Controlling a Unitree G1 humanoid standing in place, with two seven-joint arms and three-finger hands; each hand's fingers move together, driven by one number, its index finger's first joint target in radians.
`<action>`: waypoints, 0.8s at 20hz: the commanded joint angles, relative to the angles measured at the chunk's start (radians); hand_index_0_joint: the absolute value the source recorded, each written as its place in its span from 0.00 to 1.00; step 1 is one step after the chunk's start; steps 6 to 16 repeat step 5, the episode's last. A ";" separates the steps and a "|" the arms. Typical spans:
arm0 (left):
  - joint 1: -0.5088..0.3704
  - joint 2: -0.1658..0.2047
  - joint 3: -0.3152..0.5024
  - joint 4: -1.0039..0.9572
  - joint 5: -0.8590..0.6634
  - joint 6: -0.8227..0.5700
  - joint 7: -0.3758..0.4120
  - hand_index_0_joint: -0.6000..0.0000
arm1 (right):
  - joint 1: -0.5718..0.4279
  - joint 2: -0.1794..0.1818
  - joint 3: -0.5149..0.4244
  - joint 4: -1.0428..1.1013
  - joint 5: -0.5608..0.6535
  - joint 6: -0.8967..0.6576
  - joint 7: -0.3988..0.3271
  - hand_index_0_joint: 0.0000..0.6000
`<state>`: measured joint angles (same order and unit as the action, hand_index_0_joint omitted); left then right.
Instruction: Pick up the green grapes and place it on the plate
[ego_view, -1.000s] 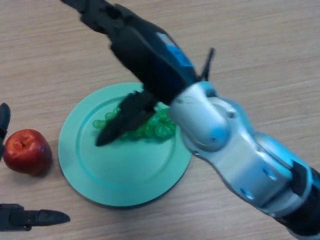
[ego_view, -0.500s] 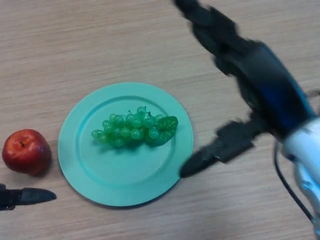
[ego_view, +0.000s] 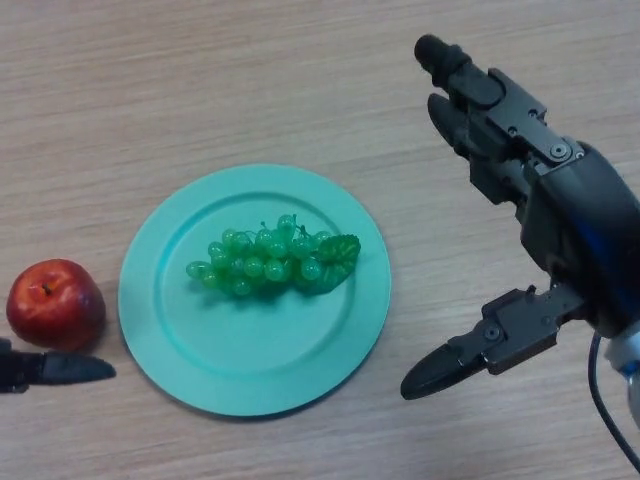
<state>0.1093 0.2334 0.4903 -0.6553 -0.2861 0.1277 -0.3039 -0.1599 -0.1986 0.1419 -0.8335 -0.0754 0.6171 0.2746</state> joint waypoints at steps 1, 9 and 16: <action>-0.026 0.055 0.074 -0.076 -0.067 -0.061 0.049 1.00 | -0.021 -0.002 -0.012 -0.043 -0.013 -0.152 0.001 0.00; -0.032 0.056 0.066 -0.105 -0.063 -0.055 0.032 1.00 | -0.018 0.003 -0.025 -0.032 0.002 -0.154 0.002 0.00; -0.032 0.056 0.066 -0.105 -0.063 -0.055 0.032 1.00 | -0.018 0.003 -0.025 -0.032 0.002 -0.154 0.002 0.00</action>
